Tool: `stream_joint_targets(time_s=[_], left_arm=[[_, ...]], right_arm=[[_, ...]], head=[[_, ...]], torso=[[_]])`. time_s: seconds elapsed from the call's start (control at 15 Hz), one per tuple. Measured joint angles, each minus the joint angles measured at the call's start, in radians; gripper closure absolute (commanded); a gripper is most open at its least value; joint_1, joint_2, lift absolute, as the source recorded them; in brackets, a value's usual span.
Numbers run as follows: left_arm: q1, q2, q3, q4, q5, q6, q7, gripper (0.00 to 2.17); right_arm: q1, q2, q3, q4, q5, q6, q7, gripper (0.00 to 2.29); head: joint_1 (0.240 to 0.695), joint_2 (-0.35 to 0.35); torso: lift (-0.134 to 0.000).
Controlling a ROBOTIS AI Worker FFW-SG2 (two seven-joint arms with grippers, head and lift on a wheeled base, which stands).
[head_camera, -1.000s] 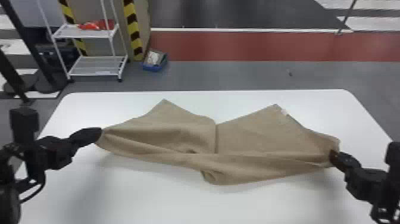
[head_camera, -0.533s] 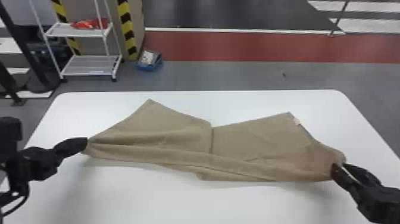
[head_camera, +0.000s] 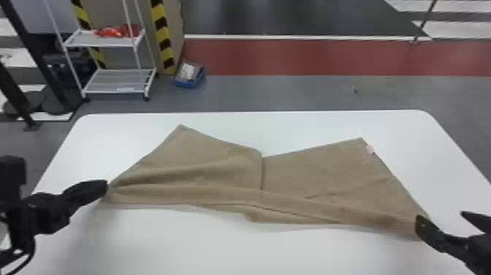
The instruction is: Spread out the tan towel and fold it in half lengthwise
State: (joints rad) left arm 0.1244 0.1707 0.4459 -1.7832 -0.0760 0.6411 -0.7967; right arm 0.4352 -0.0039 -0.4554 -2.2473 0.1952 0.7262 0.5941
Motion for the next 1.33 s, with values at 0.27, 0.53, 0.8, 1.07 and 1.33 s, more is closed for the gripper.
stream_joint_targets(time_s=[0.27, 0.53, 0.8, 1.07, 1.33], left_arm=[[0.027, -0.005, 0.006, -0.022, 0.029, -0.016, 0.062, 0.07], [0.061, -0.002, 0.045, -0.053, 0.070, -0.047, 0.078, 0.07], [0.086, -0.004, 0.050, -0.053, 0.077, -0.074, 0.101, 0.08], [0.094, -0.002, 0.051, -0.051, 0.084, -0.079, 0.105, 0.08], [0.109, -0.002, 0.062, -0.058, 0.100, -0.098, 0.101, 0.08]], right_arm=[[-0.034, -0.055, 0.037, -0.016, 0.289, -0.010, 0.152, 0.12], [-0.021, -0.163, 0.028, -0.073, 0.503, -0.060, 0.355, 0.19], [0.009, -0.203, 0.040, -0.066, 0.705, -0.178, 0.489, 0.19], [-0.002, -0.237, 0.104, 0.024, 0.846, -0.246, 0.529, 0.30], [-0.075, -0.256, 0.206, 0.120, 0.902, -0.246, 0.604, 0.48]], head=[[0.695, -0.018], [0.695, -0.025], [0.695, -0.026], [0.695, -0.028], [0.695, 0.015]], torso=[[-0.125], [-0.125], [-0.125], [-0.125], [-0.125]])
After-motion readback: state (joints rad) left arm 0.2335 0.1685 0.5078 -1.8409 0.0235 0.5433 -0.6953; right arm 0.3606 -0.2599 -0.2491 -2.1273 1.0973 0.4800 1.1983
